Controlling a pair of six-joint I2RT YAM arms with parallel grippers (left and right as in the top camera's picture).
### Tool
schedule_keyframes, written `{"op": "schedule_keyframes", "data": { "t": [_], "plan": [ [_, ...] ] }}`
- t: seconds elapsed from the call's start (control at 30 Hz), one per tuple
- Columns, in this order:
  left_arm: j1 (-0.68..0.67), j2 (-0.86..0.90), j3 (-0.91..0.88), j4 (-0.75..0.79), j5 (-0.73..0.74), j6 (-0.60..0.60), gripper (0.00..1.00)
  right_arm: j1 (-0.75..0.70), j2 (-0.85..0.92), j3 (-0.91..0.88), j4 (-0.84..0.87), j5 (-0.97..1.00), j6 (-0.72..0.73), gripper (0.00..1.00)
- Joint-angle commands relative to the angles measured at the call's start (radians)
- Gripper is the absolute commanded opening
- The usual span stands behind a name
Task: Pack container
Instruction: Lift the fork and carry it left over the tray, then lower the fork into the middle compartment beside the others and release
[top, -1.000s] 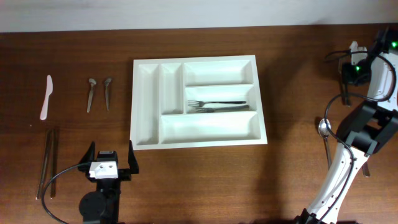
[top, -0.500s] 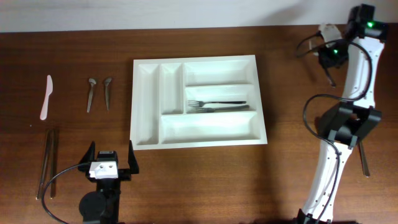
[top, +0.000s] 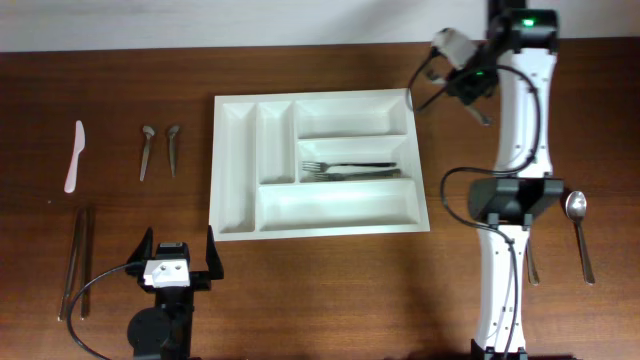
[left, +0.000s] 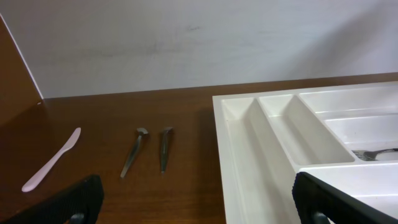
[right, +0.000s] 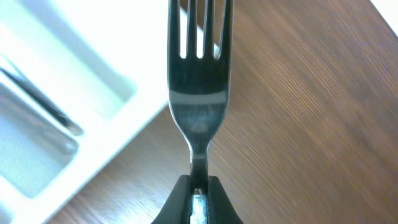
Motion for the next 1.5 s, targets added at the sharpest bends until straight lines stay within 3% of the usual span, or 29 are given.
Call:
{"op": "schedule_keyframes", "data": {
  "t": [0.0,0.6,1.1,1.47],
  "plan": [
    [0.006,-0.005,-0.005,-0.003,0.001,-0.01,0.99,0.068,-0.053,0.028,-0.006,-0.03,-0.046,0.05],
    [0.006,-0.005,-0.005,-0.003,0.001,-0.01,0.99,0.331,-0.053,0.016,-0.007,-0.04,-0.037,0.05],
    [0.006,-0.005,-0.005,-0.003,0.001,-0.01,0.99,0.333,-0.053,0.012,-0.007,-0.032,0.06,0.06],
    [0.006,-0.005,-0.005,-0.003,0.001,-0.01,0.99,0.331,-0.053,0.012,-0.007,-0.016,-0.054,0.06]
  ]
}}
